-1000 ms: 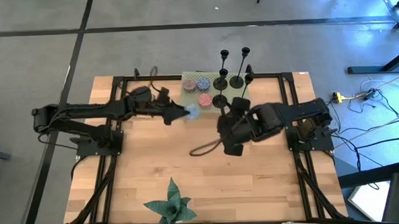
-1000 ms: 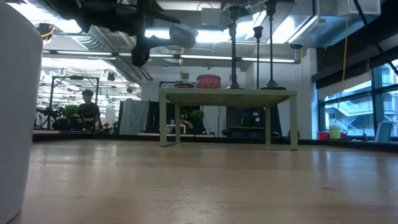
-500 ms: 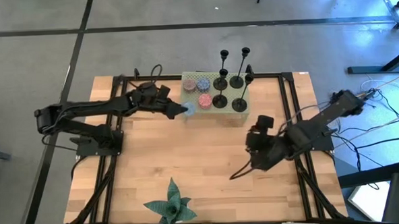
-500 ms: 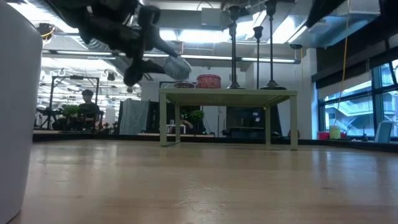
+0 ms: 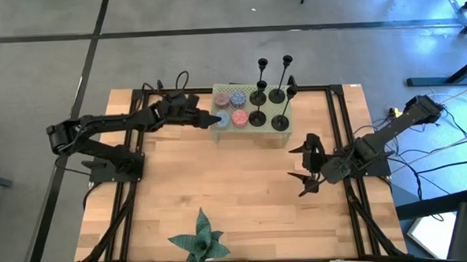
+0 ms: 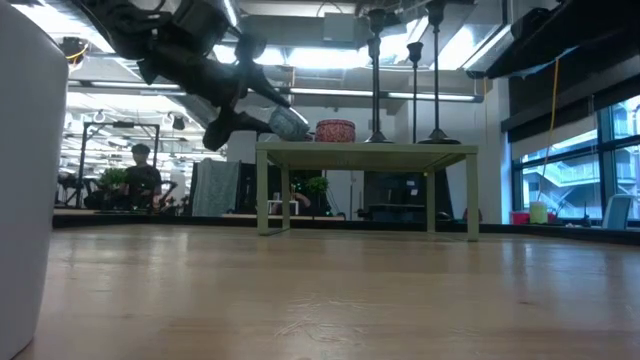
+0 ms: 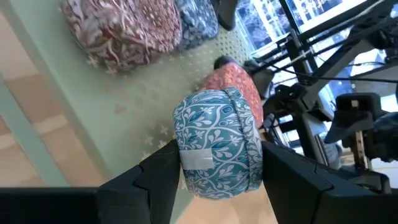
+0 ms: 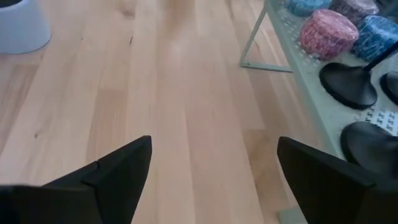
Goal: Pick & Place candle stick holders
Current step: Put the light blue scented candle on the shelf
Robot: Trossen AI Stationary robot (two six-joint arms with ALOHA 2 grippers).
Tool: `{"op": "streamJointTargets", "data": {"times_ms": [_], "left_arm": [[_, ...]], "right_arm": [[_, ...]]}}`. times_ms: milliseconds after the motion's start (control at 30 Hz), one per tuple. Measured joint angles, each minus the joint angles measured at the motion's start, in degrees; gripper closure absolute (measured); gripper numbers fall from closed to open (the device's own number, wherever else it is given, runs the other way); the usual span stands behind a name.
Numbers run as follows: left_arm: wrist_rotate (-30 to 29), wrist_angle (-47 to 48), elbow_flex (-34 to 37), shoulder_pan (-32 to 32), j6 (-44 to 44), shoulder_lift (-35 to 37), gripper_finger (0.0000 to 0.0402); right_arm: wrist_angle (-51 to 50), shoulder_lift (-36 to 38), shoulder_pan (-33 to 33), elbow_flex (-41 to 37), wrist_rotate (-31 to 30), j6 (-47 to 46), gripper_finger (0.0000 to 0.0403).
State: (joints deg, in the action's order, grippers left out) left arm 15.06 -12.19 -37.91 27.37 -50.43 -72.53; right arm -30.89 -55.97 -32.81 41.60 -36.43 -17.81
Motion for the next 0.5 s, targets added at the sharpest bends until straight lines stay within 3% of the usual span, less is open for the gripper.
{"op": "streamJointTargets", "data": {"times_ms": [500], "left_arm": [[-3.36,0.42,0.00,0.21,1.70,0.00,0.0170]], "right_arm": [[3.22,1.18,-0.01,0.90,0.99,5.04,0.0052]]}}
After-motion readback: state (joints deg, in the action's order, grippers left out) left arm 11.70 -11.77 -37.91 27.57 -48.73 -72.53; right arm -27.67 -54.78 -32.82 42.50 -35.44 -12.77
